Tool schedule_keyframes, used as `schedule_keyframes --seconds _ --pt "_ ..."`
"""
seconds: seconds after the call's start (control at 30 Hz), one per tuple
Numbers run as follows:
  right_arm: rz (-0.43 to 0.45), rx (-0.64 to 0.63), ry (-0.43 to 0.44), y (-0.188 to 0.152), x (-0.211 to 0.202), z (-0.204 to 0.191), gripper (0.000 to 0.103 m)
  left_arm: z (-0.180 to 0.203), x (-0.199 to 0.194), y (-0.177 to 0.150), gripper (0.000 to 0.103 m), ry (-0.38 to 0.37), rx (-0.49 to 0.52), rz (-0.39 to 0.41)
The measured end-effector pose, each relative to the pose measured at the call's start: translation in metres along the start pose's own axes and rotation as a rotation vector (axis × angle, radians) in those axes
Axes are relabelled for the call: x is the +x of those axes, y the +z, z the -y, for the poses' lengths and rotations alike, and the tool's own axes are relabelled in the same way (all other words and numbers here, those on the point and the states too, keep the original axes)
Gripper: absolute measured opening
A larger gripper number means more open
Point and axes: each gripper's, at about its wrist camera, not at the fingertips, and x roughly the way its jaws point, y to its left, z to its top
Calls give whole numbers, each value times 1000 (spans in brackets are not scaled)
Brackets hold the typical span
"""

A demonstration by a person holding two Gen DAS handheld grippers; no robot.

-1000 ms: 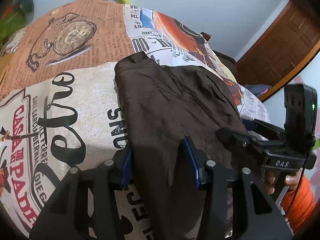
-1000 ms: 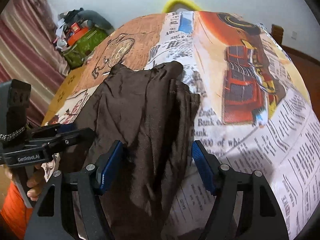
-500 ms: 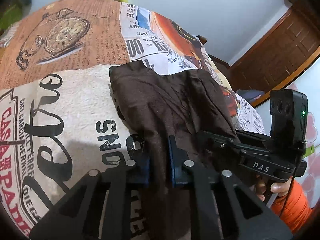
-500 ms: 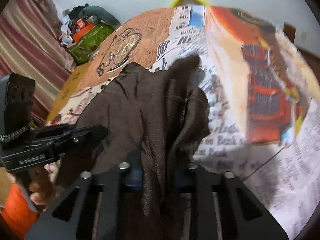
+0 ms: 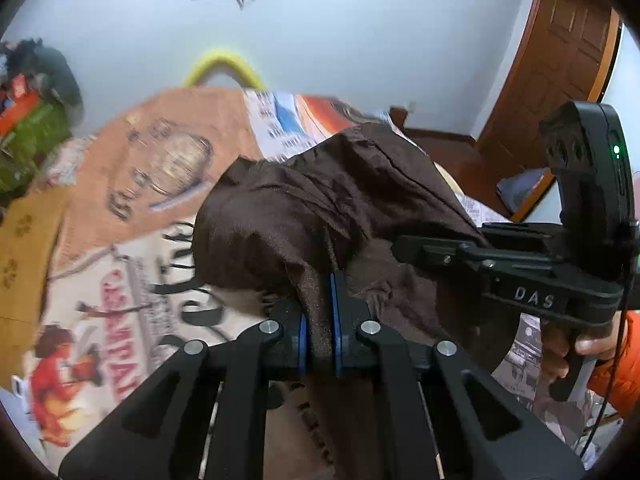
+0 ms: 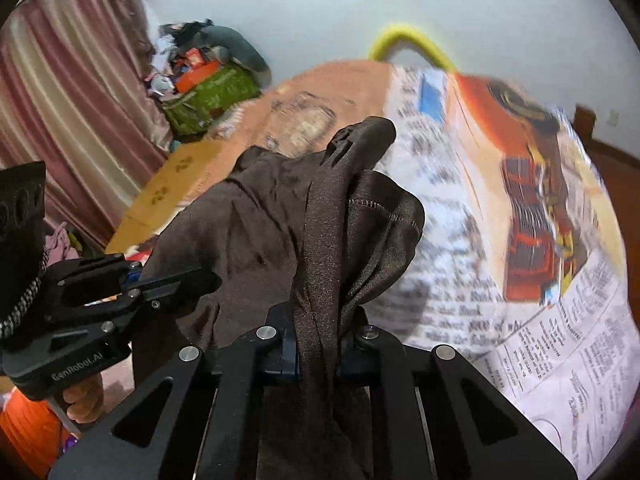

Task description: Fold small clothes

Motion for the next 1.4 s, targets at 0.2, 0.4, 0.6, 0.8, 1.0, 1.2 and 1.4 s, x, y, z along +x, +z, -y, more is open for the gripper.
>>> schedule_keyframes --seconds 0.2,0.4,0.6,0.8,1.0,1.2,1.4 --pt "47 -67 49 18 -8 -61 9 -29 -67 1 9 86 -7 82" --pt "27 -88 125 28 34 -112 9 -85 -91 -14 9 197 -36 70" --pt "-73 -83 184 24 104 -146 9 -161 -68 -41 9 227 -153 -36" --pt "-202 -71 179 7 171 -156 9 -218 -25 -77 9 212 -261 -134" --pt "-268 -69 136 -2 201 -156 11 -232 2 -88 9 238 -258 -171" --pt "-263 -149 57 -8 193 -160 24 -252 20 -93 16 270 -307 -210" --pt "-222 -184 32 -5 169 -156 35 -248 -8 -106 33 280 -304 -193"
